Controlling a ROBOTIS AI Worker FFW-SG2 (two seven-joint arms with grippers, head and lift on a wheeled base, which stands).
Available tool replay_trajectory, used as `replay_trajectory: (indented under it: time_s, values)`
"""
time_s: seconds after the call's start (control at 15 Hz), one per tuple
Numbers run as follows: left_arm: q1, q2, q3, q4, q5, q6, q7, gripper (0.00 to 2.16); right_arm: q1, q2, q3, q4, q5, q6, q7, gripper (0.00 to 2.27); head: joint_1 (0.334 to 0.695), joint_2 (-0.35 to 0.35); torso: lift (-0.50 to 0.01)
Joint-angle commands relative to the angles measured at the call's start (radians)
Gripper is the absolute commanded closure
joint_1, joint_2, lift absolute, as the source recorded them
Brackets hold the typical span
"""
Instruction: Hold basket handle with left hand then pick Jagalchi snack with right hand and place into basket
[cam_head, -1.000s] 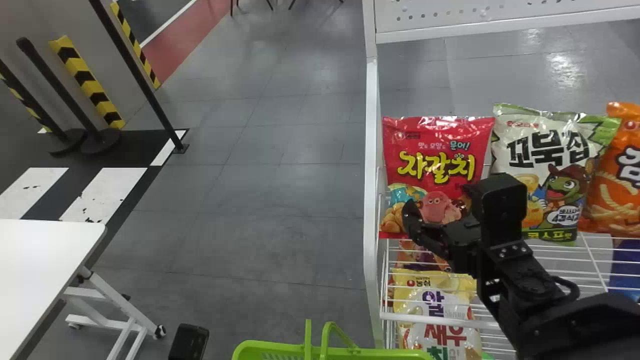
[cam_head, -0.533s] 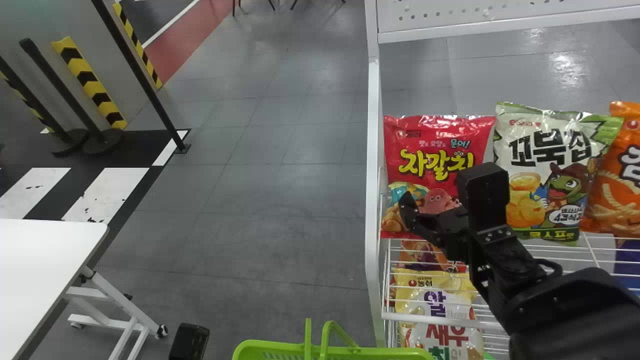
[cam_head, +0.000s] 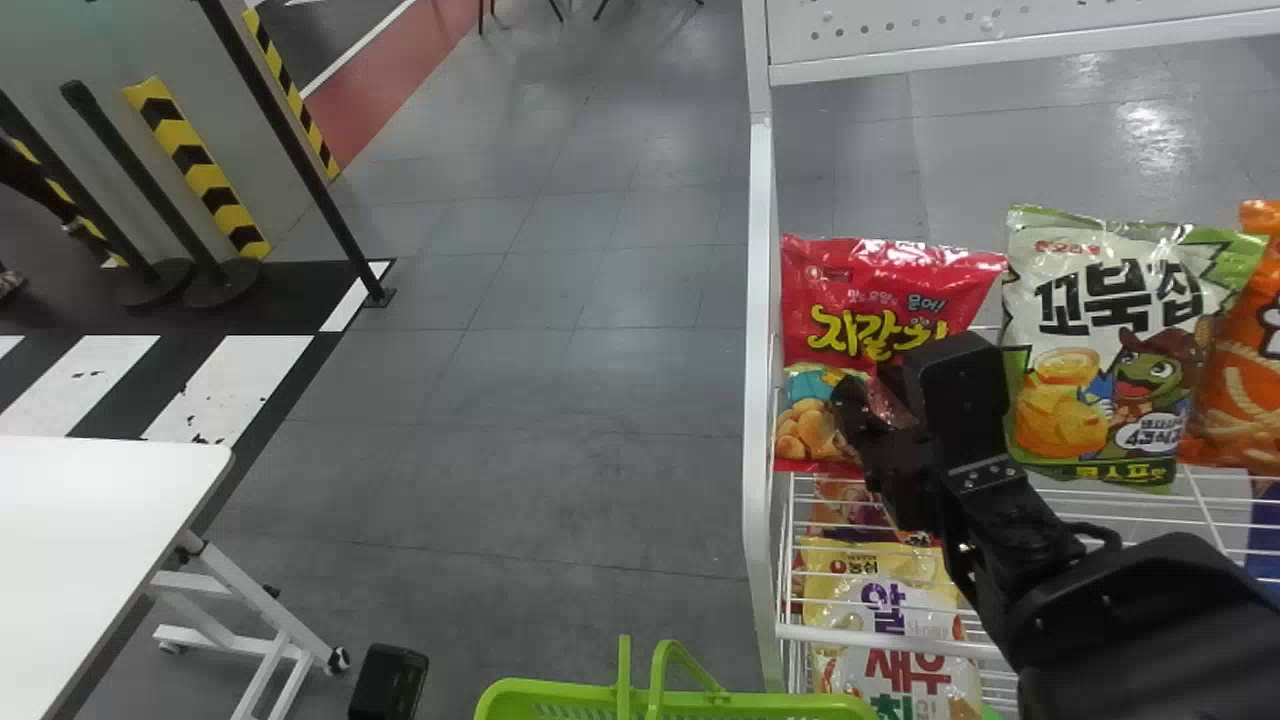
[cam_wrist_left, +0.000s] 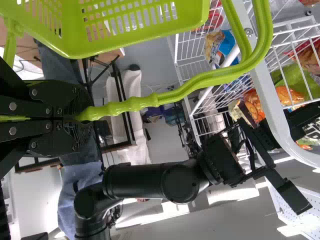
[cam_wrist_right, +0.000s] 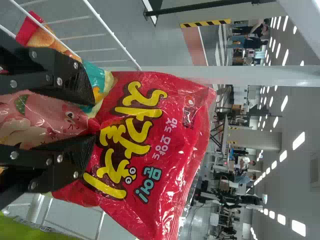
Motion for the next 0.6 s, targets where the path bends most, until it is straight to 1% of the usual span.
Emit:
replay_trajectory:
  time_s: [0.0,0.2,0.33,0.53]
  values:
    - [0.001,0.000,0.002,0.001,0.001,-0.003,-0.010,2.15,0.000,0.001,0.001,-0.003,0.001,0.001,0.000,2.25,0.695,0.289,-0.009]
    - [0.006,0.000,0.005,0.001,0.001,-0.006,-0.010,2.15,0.020,0.001,-0.002,-0.036,0.004,0.016,0.000,2.25,0.695,0.291,-0.009]
    - [0.006,0.000,0.007,0.001,0.001,-0.006,-0.010,2.15,0.060,0.001,-0.009,-0.117,0.016,0.087,0.000,2.25,0.695,0.294,-0.009]
    - [0.007,0.002,0.009,-0.001,0.003,-0.006,-0.010,2.15,0.114,0.001,-0.012,-0.250,0.064,0.191,0.002,2.25,0.695,0.293,-0.009]
